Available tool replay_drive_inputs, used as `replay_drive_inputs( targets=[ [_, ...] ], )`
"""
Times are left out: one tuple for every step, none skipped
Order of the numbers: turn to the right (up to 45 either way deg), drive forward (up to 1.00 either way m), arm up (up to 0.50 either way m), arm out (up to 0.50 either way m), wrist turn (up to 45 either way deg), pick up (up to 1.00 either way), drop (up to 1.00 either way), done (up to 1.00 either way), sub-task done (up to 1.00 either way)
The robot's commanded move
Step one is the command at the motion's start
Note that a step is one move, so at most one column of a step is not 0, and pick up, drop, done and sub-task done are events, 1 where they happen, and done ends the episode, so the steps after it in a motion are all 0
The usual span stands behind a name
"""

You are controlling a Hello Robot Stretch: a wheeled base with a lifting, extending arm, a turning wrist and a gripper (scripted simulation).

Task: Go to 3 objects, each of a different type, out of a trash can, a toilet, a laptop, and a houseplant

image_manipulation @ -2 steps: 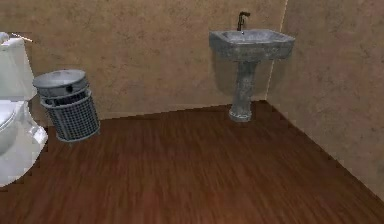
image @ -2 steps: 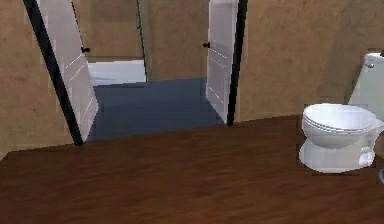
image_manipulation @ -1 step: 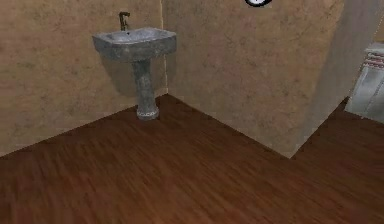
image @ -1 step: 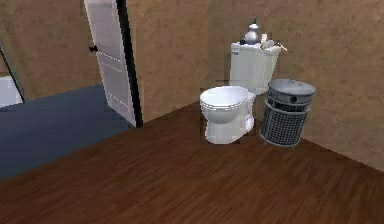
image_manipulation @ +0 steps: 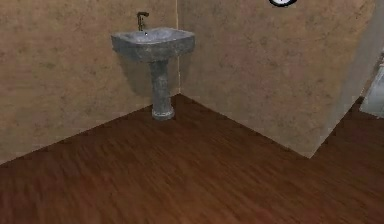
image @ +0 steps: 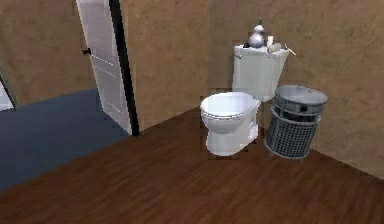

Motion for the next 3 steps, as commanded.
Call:
replay_drive_inputs(
  targets=[
    [9.0,0.0,0.0,0.0,0.0,0.0,0.0,0.0,0.0],
    [0.0,0.8,0.0,0.0,0.0,0.0,0.0,0.0,0.0],
    [0.0,0.0,0.0,0.0,0.0,0.0,0.0,1.0,0.0]
  ],
)
